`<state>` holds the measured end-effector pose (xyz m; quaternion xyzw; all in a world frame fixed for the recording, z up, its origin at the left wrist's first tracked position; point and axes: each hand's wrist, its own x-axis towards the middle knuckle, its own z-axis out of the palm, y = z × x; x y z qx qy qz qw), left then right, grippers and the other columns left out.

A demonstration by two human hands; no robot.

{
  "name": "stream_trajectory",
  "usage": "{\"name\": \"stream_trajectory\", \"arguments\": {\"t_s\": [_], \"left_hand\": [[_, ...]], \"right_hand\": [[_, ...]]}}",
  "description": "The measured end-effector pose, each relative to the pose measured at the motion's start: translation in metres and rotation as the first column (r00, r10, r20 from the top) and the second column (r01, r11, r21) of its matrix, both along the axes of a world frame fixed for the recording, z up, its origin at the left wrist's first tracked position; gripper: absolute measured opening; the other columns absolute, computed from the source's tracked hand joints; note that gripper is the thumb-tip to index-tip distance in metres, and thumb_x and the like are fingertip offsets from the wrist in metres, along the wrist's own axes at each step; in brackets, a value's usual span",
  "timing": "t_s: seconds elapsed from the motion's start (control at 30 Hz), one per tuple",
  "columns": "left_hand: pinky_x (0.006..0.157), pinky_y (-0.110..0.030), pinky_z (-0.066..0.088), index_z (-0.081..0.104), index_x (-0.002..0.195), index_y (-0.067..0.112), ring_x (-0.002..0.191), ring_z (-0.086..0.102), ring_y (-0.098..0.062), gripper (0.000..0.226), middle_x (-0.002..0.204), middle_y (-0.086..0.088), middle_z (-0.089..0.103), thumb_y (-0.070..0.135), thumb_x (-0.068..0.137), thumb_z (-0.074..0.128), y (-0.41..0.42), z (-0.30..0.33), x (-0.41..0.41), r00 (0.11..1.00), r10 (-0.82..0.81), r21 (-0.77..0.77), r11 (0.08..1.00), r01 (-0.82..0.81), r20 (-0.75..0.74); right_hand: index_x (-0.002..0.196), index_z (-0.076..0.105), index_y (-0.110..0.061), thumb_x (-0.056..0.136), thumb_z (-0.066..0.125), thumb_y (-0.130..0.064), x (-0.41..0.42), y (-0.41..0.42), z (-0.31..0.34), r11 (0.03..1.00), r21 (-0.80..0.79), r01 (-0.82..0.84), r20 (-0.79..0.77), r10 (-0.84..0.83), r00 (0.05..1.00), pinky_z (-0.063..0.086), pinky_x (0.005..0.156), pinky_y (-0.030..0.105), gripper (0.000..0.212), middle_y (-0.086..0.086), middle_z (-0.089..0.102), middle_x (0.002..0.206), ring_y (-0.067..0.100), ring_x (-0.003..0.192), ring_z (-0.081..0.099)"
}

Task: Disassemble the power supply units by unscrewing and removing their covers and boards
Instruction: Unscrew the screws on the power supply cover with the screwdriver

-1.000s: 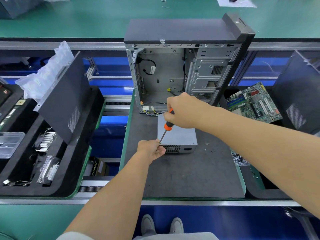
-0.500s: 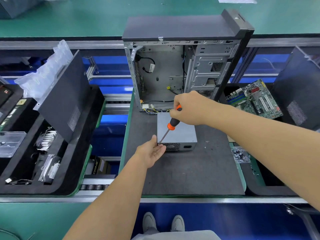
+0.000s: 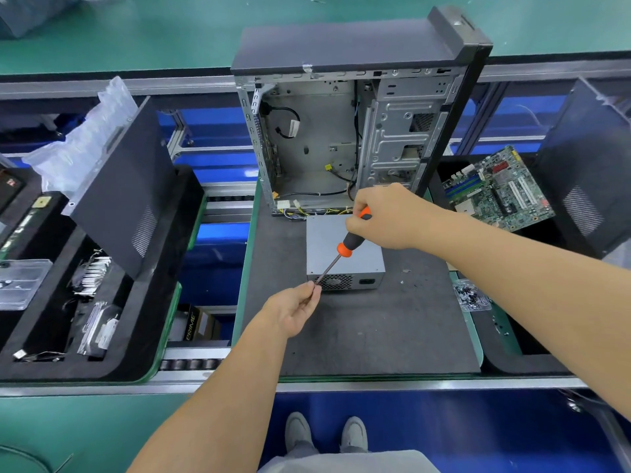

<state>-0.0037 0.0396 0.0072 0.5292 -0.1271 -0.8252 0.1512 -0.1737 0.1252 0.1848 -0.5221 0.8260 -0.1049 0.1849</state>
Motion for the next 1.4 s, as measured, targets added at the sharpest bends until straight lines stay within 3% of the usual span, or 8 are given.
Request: {"name": "stream_trajectory", "arguments": {"t_s": [0.13, 0.27, 0.5, 0.63, 0.73, 0.9, 1.07, 1.4], "left_hand": [[0.072, -0.03, 0.059, 0.063, 0.1, -0.01, 0.09, 0.066, -0.026, 0.009, 0.102, -0.021, 0.064, -0.012, 0.091, 0.062, 0.01, -0.01, 0.002, 0.998, -0.026, 0.006, 1.0, 0.025, 0.053], [0.062, -0.031, 0.063, 0.061, 0.11, -0.007, 0.088, 0.067, -0.028, 0.018, 0.104, -0.022, 0.063, -0.009, 0.093, 0.061, 0.025, -0.012, -0.006, 0.997, -0.065, 0.013, 0.998, 0.065, 0.038], [0.058, -0.023, 0.056, 0.065, 0.097, -0.001, 0.073, 0.062, -0.02, 0.019, 0.093, -0.013, 0.065, 0.017, 0.095, 0.069, 0.051, -0.004, -0.048, 0.974, -0.228, -0.049, 0.972, 0.228, 0.003], [0.058, -0.022, 0.055, 0.066, 0.091, 0.0, 0.068, 0.061, -0.017, 0.019, 0.084, -0.01, 0.064, 0.018, 0.096, 0.067, 0.059, 0.001, -0.072, 0.967, -0.253, -0.057, 0.966, 0.253, 0.003], [0.058, -0.022, 0.055, 0.065, 0.087, -0.001, 0.067, 0.061, -0.017, 0.02, 0.081, -0.01, 0.063, 0.018, 0.096, 0.067, 0.065, 0.004, -0.086, 0.965, -0.263, -0.055, 0.963, 0.263, 0.015], [0.053, -0.02, 0.055, 0.065, 0.089, 0.0, 0.065, 0.061, -0.016, 0.022, 0.075, -0.008, 0.064, 0.019, 0.1, 0.062, 0.073, 0.005, -0.099, 0.973, -0.228, -0.07, 0.971, 0.229, 0.024], [0.055, -0.021, 0.056, 0.066, 0.091, -0.002, 0.065, 0.063, -0.017, 0.021, 0.075, -0.009, 0.066, 0.017, 0.1, 0.062, 0.077, 0.002, -0.099, 0.982, -0.187, -0.096, 0.978, 0.187, 0.008], [0.055, -0.023, 0.057, 0.068, 0.09, -0.002, 0.064, 0.064, -0.017, 0.023, 0.076, -0.01, 0.068, 0.02, 0.097, 0.066, 0.08, 0.007, -0.103, 0.984, -0.157, -0.148, 0.975, 0.167, 0.079]], "right_hand": [[0.094, 0.06, -0.02, 0.09, 0.055, -0.041, -0.012, 0.014, 0.002, 0.997, -0.041, 0.065, 0.01, -0.064, 0.998, 0.05, 0.063, 0.035, 0.022, 0.006, 0.062, 0.09, 0.019, 0.066, 0.055], [0.089, 0.063, -0.017, 0.088, 0.056, -0.039, -0.033, 0.033, 0.005, 0.985, -0.109, 0.137, -0.036, -0.142, 0.989, 0.051, 0.066, 0.036, 0.023, 0.003, 0.064, 0.08, 0.024, 0.074, 0.056], [0.085, 0.063, -0.012, 0.088, 0.06, -0.037, -0.065, 0.065, -0.008, 0.951, -0.093, 0.296, -0.012, -0.298, 0.955, 0.049, 0.063, 0.035, 0.025, 0.008, 0.066, 0.077, 0.022, 0.07, 0.055], [0.085, 0.062, -0.015, 0.085, 0.061, -0.039, -0.072, 0.075, -0.017, 0.937, -0.069, 0.344, 0.019, -0.343, 0.939, 0.054, 0.068, 0.037, 0.024, 0.007, 0.066, 0.078, 0.026, 0.077, 0.06], [0.086, 0.062, -0.016, 0.086, 0.06, -0.038, -0.076, 0.078, -0.02, 0.937, -0.067, 0.343, 0.026, -0.342, 0.939, 0.049, 0.065, 0.035, 0.022, 0.007, 0.065, 0.081, 0.026, 0.08, 0.058], [0.087, 0.06, -0.016, 0.088, 0.059, -0.036, -0.082, 0.081, -0.017, 0.941, -0.068, 0.332, 0.028, -0.331, 0.943, 0.037, 0.05, 0.029, 0.02, 0.004, 0.061, 0.075, 0.016, 0.062, 0.05], [0.084, 0.057, -0.019, 0.089, 0.058, -0.036, -0.085, 0.082, -0.019, 0.952, -0.07, 0.297, 0.039, -0.295, 0.955, 0.045, 0.054, 0.03, 0.018, 0.004, 0.062, 0.077, 0.02, 0.066, 0.053], [0.085, 0.056, -0.022, 0.089, 0.061, -0.038, -0.083, 0.074, -0.015, 0.985, -0.09, 0.145, 0.013, -0.144, 0.99, 0.034, 0.052, 0.027, 0.017, 0.001, 0.056, 0.074, 0.01, 0.06, 0.043]]}}
